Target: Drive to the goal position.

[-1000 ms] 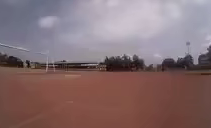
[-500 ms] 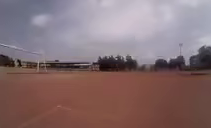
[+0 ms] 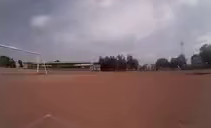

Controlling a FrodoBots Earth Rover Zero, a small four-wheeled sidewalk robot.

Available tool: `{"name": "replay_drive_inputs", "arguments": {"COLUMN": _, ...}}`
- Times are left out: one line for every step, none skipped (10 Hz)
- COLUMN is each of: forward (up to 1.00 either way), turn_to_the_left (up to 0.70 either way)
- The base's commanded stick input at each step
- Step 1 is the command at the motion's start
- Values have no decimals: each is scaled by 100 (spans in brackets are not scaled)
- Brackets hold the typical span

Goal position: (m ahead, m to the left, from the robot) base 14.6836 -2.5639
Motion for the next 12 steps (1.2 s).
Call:
{"name": "replay_drive_inputs", "arguments": {"forward": 63, "turn_to_the_left": 0}}
{"name": "replay_drive_inputs", "arguments": {"forward": 63, "turn_to_the_left": 0}}
{"name": "replay_drive_inputs", "arguments": {"forward": 63, "turn_to_the_left": 0}}
{"name": "replay_drive_inputs", "arguments": {"forward": 63, "turn_to_the_left": 0}}
{"name": "replay_drive_inputs", "arguments": {"forward": 63, "turn_to_the_left": 0}}
{"name": "replay_drive_inputs", "arguments": {"forward": 63, "turn_to_the_left": 0}}
{"name": "replay_drive_inputs", "arguments": {"forward": 63, "turn_to_the_left": 0}}
{"name": "replay_drive_inputs", "arguments": {"forward": 63, "turn_to_the_left": 0}}
{"name": "replay_drive_inputs", "arguments": {"forward": 63, "turn_to_the_left": 0}}
{"name": "replay_drive_inputs", "arguments": {"forward": 63, "turn_to_the_left": 0}}
{"name": "replay_drive_inputs", "arguments": {"forward": 63, "turn_to_the_left": 0}}
{"name": "replay_drive_inputs", "arguments": {"forward": 63, "turn_to_the_left": 0}}
